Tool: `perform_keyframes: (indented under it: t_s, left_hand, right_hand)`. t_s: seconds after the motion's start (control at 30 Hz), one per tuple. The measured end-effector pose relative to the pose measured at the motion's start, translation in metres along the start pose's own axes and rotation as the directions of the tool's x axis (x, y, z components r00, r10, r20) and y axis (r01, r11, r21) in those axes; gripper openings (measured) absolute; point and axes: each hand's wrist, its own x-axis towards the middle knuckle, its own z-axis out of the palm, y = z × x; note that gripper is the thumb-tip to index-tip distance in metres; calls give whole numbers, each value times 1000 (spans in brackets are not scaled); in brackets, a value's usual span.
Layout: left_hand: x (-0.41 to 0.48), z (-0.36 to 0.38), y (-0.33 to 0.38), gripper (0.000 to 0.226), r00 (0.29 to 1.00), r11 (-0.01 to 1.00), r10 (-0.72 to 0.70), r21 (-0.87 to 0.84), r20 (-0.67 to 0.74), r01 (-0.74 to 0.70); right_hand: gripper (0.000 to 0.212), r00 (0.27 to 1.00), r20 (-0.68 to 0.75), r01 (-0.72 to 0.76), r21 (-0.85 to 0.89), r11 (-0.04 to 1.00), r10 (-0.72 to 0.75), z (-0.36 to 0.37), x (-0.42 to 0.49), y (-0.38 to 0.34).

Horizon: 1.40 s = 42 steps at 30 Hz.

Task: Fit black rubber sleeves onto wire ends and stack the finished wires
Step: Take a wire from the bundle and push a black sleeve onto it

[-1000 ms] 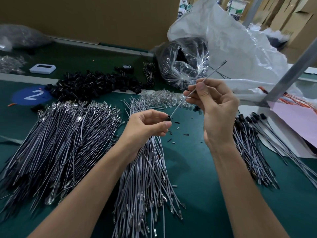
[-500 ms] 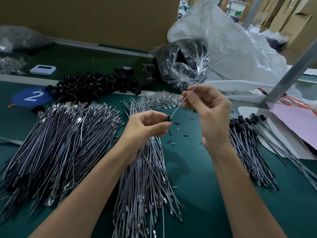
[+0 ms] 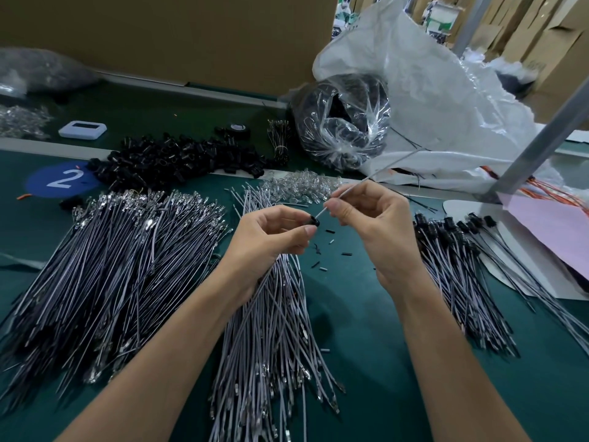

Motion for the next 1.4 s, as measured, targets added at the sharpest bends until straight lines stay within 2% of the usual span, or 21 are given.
perform_keyframes:
  t_s: [0.43, 0.8, 0.93, 1.1, 1.2, 1.4]
  left_hand:
    - [0, -1, -2, 14, 998, 998, -13, -54, -69, 9]
    - [1, -1, -1, 31, 997, 999, 28, -35, -70, -30]
    - [2, -1, -2, 32, 997, 998, 34, -49, -76, -38]
    - [2, -1, -2, 28, 996, 996, 43, -68, -73, -48]
    - [2, -1, -2, 28, 996, 996, 41, -74, -75, -46]
    - [2, -2, -2, 26, 995, 995, 44, -81, -89, -52]
  right_hand:
    - [12, 998, -40, -41, 4, 999, 41, 4, -3, 4]
    - [14, 996, -62, 53, -134, 990, -61, 6, -4, 6]
    - [12, 996, -72, 38, -90, 995, -44, 4, -4, 5]
    - [9, 996, -64, -55, 85, 995, 61, 8, -7, 6]
    - [8, 997, -47, -62, 132, 989, 68, 9, -7, 5]
    - [12, 997, -72, -29, 20, 999, 30, 9, -6, 6]
